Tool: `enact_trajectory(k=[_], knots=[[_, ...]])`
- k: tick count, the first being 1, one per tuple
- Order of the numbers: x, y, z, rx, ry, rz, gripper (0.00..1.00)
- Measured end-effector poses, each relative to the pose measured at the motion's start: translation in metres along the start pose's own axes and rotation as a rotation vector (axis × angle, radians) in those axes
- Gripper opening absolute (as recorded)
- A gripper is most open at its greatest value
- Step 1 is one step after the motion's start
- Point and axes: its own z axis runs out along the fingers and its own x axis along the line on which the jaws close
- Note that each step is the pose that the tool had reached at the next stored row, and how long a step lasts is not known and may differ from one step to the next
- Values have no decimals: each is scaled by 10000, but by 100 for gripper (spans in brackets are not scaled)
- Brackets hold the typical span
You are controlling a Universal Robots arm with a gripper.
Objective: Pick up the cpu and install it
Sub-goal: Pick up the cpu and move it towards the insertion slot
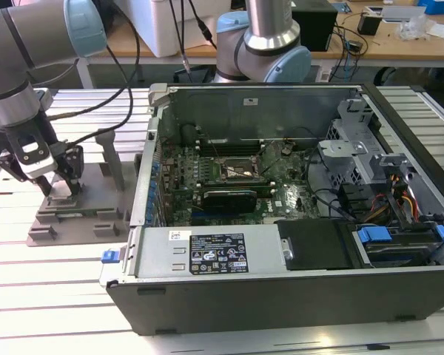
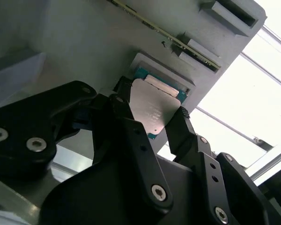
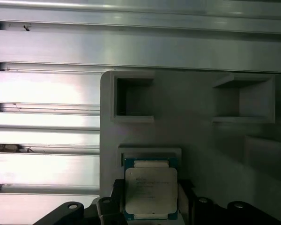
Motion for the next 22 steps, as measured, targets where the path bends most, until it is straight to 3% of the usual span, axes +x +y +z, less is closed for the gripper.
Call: enact_trajectory(k=[4, 22], knots=[[-3, 9, -91, 17, 1, -2, 54], [-19, 8, -701, 18, 0, 0, 54]])
